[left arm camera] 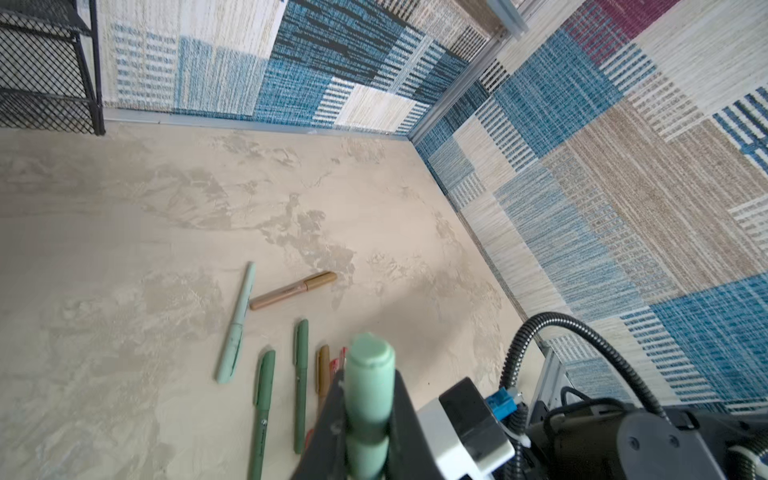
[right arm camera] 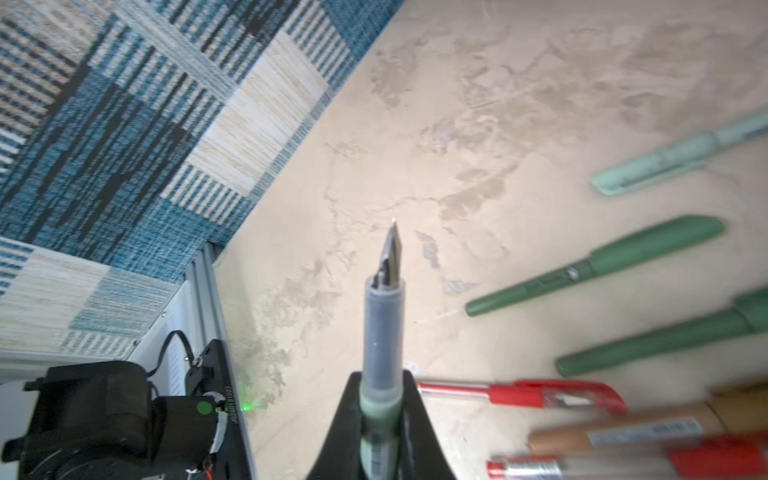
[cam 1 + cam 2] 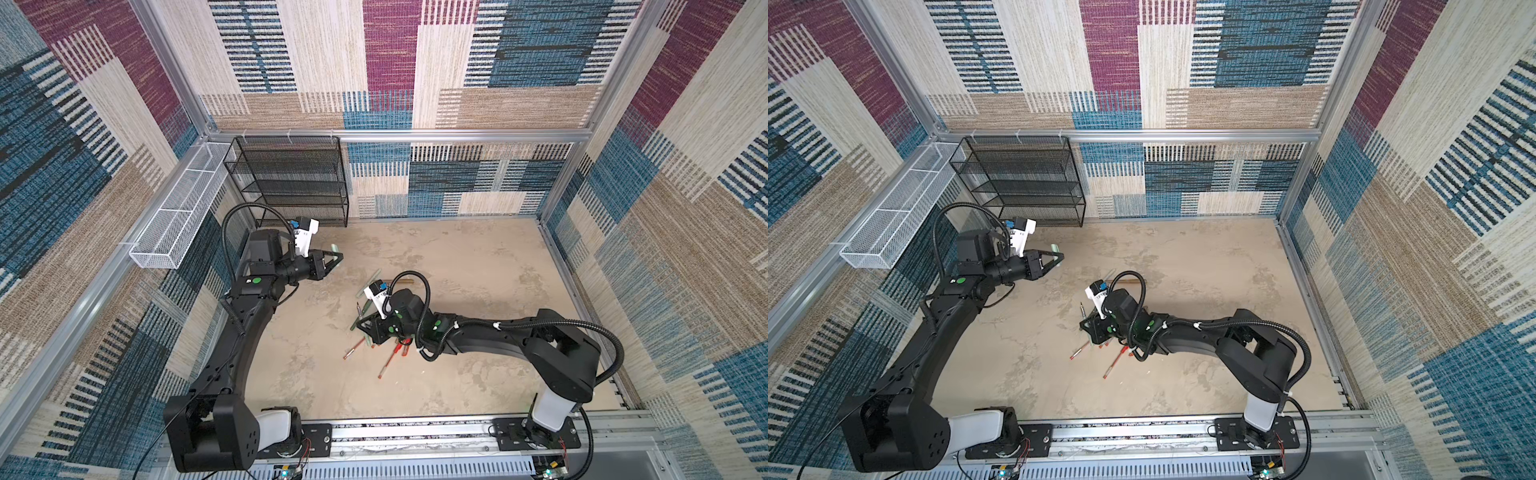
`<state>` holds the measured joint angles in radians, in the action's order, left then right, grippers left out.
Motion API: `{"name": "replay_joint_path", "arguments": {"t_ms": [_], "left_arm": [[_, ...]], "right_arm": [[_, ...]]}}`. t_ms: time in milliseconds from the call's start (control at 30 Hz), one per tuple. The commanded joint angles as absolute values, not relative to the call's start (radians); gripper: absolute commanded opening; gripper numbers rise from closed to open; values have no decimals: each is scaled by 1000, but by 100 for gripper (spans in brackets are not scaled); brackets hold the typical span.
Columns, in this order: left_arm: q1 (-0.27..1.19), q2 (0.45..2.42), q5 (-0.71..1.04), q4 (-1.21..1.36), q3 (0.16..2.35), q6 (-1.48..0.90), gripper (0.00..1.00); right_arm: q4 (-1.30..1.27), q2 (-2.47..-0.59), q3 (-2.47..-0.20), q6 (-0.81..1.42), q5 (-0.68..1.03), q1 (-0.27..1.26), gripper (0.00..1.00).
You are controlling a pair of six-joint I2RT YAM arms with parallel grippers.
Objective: Open the pen caps
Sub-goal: 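Draw the right gripper back with the uncapped pen while the left holds the cap, then lower the cap onto the table with the left gripper and release it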
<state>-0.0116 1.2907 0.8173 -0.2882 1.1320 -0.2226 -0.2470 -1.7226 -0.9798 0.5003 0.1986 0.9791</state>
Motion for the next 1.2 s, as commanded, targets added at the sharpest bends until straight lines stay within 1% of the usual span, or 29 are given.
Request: {"name": "replay_joint_path", "arguments": {"t_ms": [0,100,167,233,300,433,633,800,867,967,1100,1167], "left_arm": [[-31,1309,746,-293,1175,-241,0],[-34,1353,661,-364,1208,-137,0],[-33,1388,558,-415,1234,-63,0],[-34,1447,467,-463,1263,7,0],[-33,1523,412,-523,1302,65,0],[-34,1645,294,-570,1331,117,0],[-34,1811,132,-623,1399,171,0],[-36,1911,111,-659,1453,173,0],[-36,1947,78,-666,1469,183,0],[-42,2007,15,-667,1488,199,0],[-48,2074,0,-698,1547,187,0],[-48,2099,-6,-707,1564,179,2]], "right_arm": [[-287,-1670,-950,516,163,980,0],[-238,-1614,-935,502,116,961,0],[-207,-1551,-907,519,77,936,0],[-189,-1465,-847,545,42,898,0],[-150,-1402,-805,550,16,856,0],[-3,-1292,-782,521,-28,787,0],[122,-1171,-756,482,-28,690,0],[165,-1115,-735,455,19,614,0],[193,-1115,-739,451,24,596,0],[210,-1109,-738,452,41,584,0],[232,-1111,-742,465,53,570,0],[239,-1115,-744,466,65,566,0]]}}
